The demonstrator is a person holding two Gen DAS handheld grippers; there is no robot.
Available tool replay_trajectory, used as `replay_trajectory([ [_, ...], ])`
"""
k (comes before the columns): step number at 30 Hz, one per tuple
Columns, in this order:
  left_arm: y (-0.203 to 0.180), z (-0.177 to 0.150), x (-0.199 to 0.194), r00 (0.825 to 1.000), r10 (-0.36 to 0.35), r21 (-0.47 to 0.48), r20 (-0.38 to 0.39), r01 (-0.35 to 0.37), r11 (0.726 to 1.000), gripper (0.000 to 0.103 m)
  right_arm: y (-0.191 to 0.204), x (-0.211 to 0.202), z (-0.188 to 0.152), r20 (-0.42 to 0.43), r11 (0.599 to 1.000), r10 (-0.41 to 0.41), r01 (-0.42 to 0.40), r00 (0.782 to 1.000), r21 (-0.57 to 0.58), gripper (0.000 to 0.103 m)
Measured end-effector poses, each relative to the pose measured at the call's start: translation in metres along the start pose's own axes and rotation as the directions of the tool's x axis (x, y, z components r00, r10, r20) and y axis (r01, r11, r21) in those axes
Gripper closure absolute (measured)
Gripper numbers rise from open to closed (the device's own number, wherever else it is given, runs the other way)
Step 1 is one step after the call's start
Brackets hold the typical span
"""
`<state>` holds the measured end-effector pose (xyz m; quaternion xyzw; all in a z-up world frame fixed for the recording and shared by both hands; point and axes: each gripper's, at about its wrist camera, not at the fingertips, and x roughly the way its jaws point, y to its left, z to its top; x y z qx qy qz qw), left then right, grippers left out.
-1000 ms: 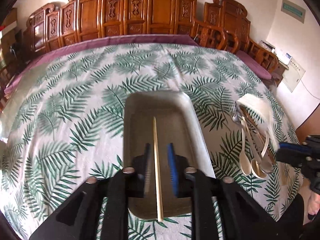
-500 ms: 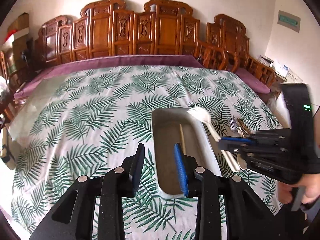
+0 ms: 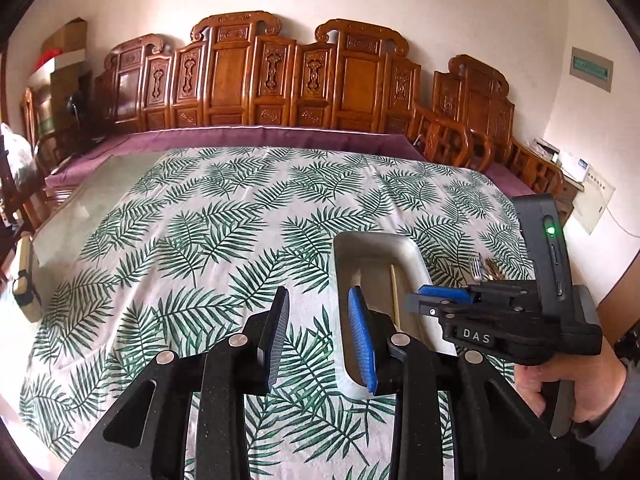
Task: Organize utensils
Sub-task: 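Lower the cream fork into the grey tray and open the right gripper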
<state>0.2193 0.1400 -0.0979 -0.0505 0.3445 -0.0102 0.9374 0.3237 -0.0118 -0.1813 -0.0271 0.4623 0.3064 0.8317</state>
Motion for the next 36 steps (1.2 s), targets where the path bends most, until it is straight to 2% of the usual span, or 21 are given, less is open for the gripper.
replay_trajectory([
  [2, -0.002, -0.001, 0.0, 1.0, -0.004, 0.011, -0.003, 0.004, 1.0, 0.074, -0.001, -0.007, -0.002, 0.014, 1.0, -0.004, 0.004, 1.0, -0.003, 0.077],
  [4, -0.006, -0.003, -0.002, 1.0, -0.001, 0.036, -0.001, 0.002, 0.999, 0.074, -0.001, -0.022, -0.005, 0.053, 0.999, -0.048, 0.049, 0.997, -0.009, 0.078],
  [9, -0.012, -0.013, -0.008, 1.0, 0.028, 0.082, 0.012, -0.029, 0.996, 0.074, -0.004, -0.059, -0.017, 0.131, 0.995, -0.096, 0.098, 0.987, -0.01, 0.077],
  [17, -0.029, -0.022, -0.01, 1.0, 0.001, 0.122, 0.0, -0.001, 0.993, 0.073, -0.031, -0.112, -0.044, 0.181, 0.99, -0.141, 0.143, 0.973, 0.006, 0.078],
  [24, -0.064, -0.034, -0.008, 0.999, -0.044, 0.176, -0.026, 0.048, 0.983, 0.072, -0.083, -0.139, -0.069, 0.167, 0.98, -0.198, 0.192, 0.966, 0.053, 0.077],
  [31, -0.108, -0.045, 0.003, 0.993, -0.092, 0.223, -0.067, 0.105, 0.969, 0.072, -0.131, -0.149, -0.095, 0.117, 0.963, -0.264, 0.256, 0.957, 0.079, 0.077],
  [36, -0.135, -0.051, 0.012, 0.989, -0.117, 0.248, -0.089, 0.136, 0.959, 0.072, -0.155, -0.147, -0.11, 0.09, 0.956, -0.283, 0.274, 0.955, 0.105, 0.077],
])
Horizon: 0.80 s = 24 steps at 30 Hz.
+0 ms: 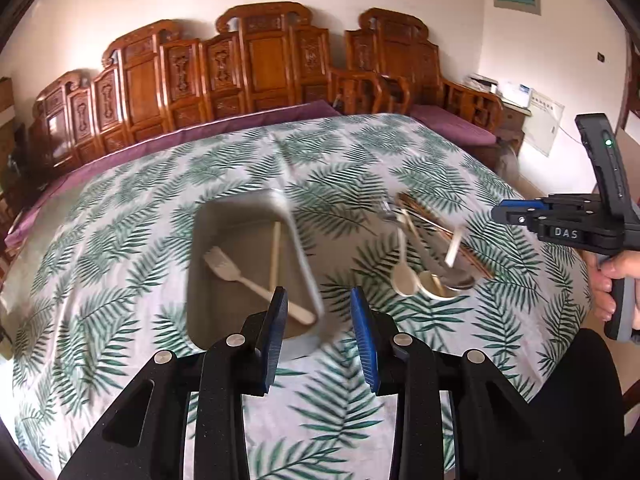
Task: Organize utensils
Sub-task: 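Lower the cream fork into the grey tray and open the right gripper, then lower the left gripper onto the pile and grasp the steel fork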
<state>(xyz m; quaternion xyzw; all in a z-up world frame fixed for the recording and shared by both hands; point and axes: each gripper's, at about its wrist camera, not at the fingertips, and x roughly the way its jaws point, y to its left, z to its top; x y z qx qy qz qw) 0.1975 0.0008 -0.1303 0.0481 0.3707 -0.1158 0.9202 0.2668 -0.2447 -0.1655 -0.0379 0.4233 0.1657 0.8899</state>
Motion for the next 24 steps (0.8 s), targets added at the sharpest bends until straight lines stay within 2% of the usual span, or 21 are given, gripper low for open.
replay_trajectory([
  [5, -0.02, 0.002, 0.012, 0.999, -0.028, 0.013, -0.018, 0.028, 1.0, 0.072, -0.013, 0.016, -0.011, -0.042, 1.0, -0.02, 0.019, 0.999, -0.022, 0.078],
  [14, -0.046, 0.013, 0.036, 0.997, -0.055, 0.018, -0.061, 0.056, 0.998, 0.072, -0.038, 0.032, -0.023, -0.077, 1.0, 0.001, 0.0, 0.997, 0.02, 0.077],
  [24, -0.081, 0.037, 0.092, 0.988, -0.097, 0.016, -0.116, 0.1, 0.995, 0.072, -0.058, 0.036, -0.024, -0.087, 0.995, 0.034, -0.026, 0.996, 0.092, 0.077],
])
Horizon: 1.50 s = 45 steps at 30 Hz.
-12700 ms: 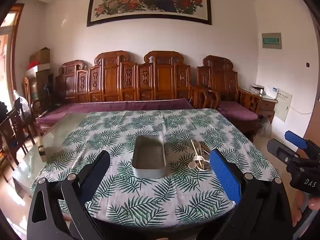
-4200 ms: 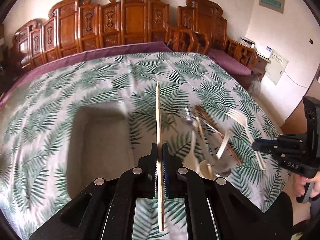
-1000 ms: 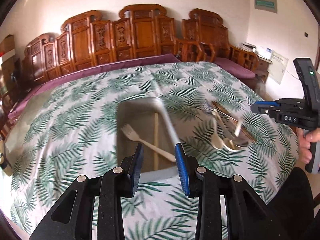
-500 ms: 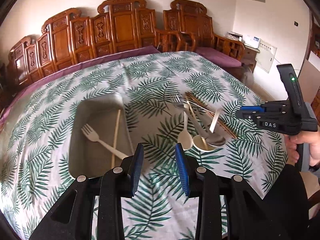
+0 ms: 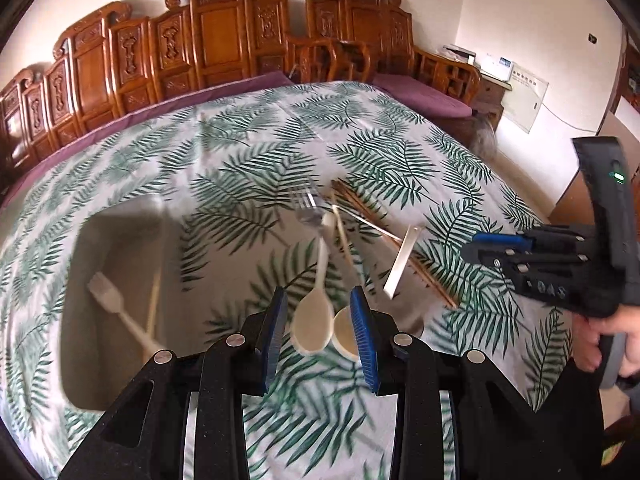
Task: Organize utensils
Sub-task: 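Lower the left gripper onto the pile and grasp the steel fork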
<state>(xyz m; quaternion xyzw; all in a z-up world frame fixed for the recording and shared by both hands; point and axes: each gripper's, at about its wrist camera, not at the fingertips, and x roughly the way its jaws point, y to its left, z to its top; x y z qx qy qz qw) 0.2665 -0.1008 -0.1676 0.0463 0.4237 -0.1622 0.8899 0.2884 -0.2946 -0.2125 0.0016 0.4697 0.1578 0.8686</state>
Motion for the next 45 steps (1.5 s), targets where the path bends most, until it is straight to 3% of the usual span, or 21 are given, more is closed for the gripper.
replay_trajectory([
  [8, -0.004, 0.019, 0.049, 0.998, -0.007, -0.046, -0.065, 0.004, 0.999, 0.072, -0.003, 0.002, 0.002, -0.006, 1.0, 0.018, -0.018, 1.0, 0.008, 0.077],
  [19, 0.0, 0.035, 0.099, 0.989, -0.011, -0.1, -0.15, -0.004, 0.995, 0.084, -0.005, -0.001, 0.004, 0.0, 0.999, 0.028, -0.028, 1.0, 0.019, 0.077],
  [30, -0.003, 0.04, 0.115, 0.982, 0.001, -0.1, -0.189, -0.02, 0.995, 0.084, -0.006, -0.001, 0.004, 0.0, 0.999, 0.034, -0.034, 0.999, 0.025, 0.077],
  [33, -0.005, 0.04, 0.115, 0.981, 0.024, -0.079, -0.192, -0.04, 0.996, 0.09, -0.006, -0.001, 0.005, 0.0, 0.999, 0.033, -0.033, 0.999, 0.026, 0.077],
  [45, 0.006, 0.033, 0.081, 0.991, 0.052, -0.084, -0.122, -0.063, 0.994, 0.096, -0.002, 0.003, 0.005, -0.007, 1.0, 0.017, -0.017, 1.0, 0.003, 0.077],
])
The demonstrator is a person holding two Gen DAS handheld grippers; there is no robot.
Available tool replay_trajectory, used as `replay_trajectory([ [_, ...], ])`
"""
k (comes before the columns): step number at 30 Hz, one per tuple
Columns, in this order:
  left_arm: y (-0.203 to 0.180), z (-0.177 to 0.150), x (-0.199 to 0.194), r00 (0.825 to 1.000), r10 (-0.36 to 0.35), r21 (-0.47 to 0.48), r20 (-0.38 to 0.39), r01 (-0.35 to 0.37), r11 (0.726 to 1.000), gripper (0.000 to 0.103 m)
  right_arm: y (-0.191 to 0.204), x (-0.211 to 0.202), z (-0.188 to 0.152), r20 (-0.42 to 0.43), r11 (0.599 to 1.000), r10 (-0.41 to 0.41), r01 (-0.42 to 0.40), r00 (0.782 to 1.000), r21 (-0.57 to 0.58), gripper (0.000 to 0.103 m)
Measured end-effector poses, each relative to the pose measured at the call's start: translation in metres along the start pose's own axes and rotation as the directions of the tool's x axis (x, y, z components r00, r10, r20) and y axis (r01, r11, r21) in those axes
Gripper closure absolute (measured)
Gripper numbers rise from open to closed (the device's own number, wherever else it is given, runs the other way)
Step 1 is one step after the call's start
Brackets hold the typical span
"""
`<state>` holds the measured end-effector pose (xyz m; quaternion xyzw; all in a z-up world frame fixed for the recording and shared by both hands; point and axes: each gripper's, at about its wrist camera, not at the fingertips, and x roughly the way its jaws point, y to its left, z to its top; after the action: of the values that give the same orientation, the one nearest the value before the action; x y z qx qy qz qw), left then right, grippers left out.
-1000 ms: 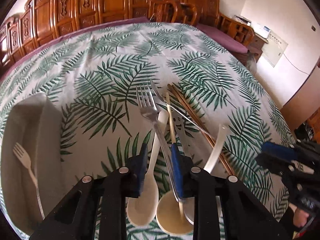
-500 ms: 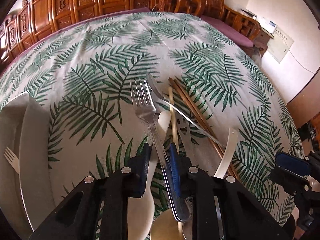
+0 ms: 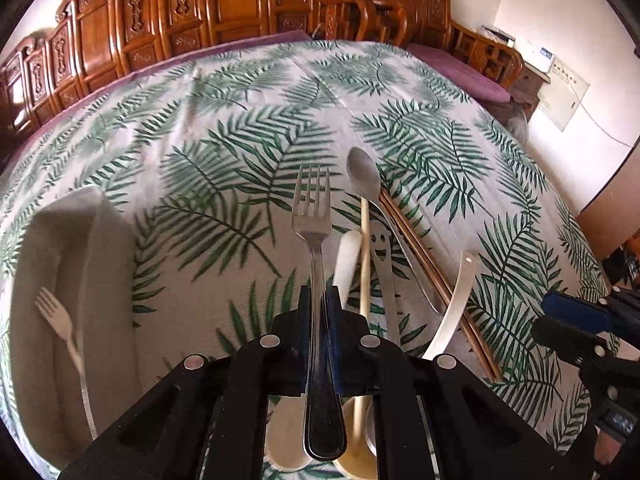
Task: Organize utensils
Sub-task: 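Lower the left gripper onto the pile and grasp the steel fork, then lift the steel fork toward the tray with the left gripper while the right grasps the smiley steel spoon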
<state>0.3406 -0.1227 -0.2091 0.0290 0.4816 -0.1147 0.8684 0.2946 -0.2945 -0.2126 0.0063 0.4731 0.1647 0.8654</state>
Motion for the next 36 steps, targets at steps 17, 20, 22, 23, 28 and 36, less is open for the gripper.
replay_trajectory([
  [17, 0.014, -0.04, -0.069, 0.991, -0.053, 0.003, 0.121, 0.053, 0.999, 0.096, 0.026, -0.002, 0.008, 0.025, 0.998, 0.053, -0.052, 0.998, -0.031, 0.077],
  [20, 0.018, -0.047, -0.077, 0.99, -0.058, 0.002, 0.131, 0.058, 0.998, 0.096, 0.036, 0.007, 0.013, 0.017, 0.996, 0.078, -0.077, 0.997, -0.033, 0.077],
  [22, 0.02, -0.05, -0.084, 0.988, -0.055, 0.006, 0.141, 0.055, 0.998, 0.096, 0.042, 0.016, 0.015, 0.003, 0.996, 0.082, -0.082, 0.997, -0.038, 0.077],
  [23, 0.021, -0.051, -0.087, 0.988, -0.056, 0.007, 0.146, 0.055, 0.998, 0.096, 0.046, 0.022, 0.015, -0.01, 0.995, 0.088, -0.088, 0.996, -0.039, 0.077],
  [28, 0.024, -0.057, -0.102, 0.984, -0.062, 0.005, 0.165, 0.062, 0.998, 0.096, 0.06, 0.043, 0.015, -0.053, 0.993, 0.112, -0.113, 0.992, -0.03, 0.078],
  [36, 0.026, -0.063, -0.113, 0.98, -0.071, 0.004, 0.184, 0.072, 0.997, 0.096, 0.07, 0.06, 0.021, -0.127, 0.996, 0.088, -0.09, 0.988, -0.006, 0.08],
])
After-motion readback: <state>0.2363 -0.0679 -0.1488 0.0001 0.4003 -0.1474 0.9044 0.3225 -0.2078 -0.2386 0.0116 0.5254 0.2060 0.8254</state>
